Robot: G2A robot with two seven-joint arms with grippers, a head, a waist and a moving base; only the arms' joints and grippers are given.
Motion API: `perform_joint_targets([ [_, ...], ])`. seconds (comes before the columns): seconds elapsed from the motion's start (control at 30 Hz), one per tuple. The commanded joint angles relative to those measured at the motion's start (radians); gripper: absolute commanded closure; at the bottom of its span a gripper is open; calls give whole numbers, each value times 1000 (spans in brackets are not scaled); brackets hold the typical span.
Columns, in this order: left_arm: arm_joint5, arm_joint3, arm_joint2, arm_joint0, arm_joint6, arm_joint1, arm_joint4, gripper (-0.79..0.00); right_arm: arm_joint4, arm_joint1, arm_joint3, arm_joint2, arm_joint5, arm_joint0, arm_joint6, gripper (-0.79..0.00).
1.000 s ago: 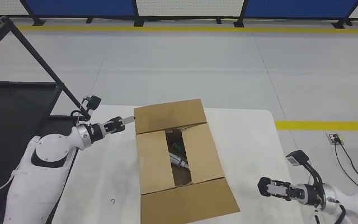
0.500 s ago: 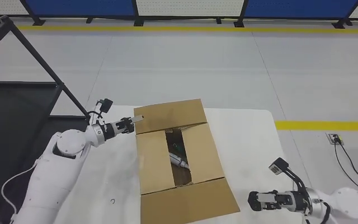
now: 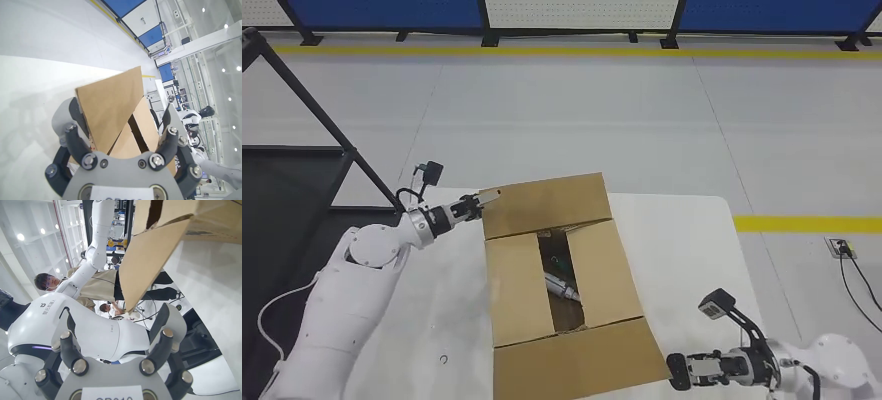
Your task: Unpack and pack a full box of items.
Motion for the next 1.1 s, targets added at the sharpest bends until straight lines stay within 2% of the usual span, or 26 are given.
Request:
perform_joint_targets([
  [0.0,-24,-28,-17,14,-5,7,-1,-785,38,7,-14,-14,2,7,0,-785],
  [0.33,-69,-259,-108,127,-36,45,-16,-785,51,43,-13,-125,47,92,0,-785],
  [0.6,-91,-425,-175,218,-81,72,-15,-785,116,40,23,-150,39,142,-13,-785],
  [0.93,-62,-524,-183,272,-124,85,-12,-785,198,12,59,-196,-15,215,-142,-785],
  [1.07,-56,-541,-176,287,-127,87,-14,-785,117,0,60,-233,-59,252,-234,-785],
])
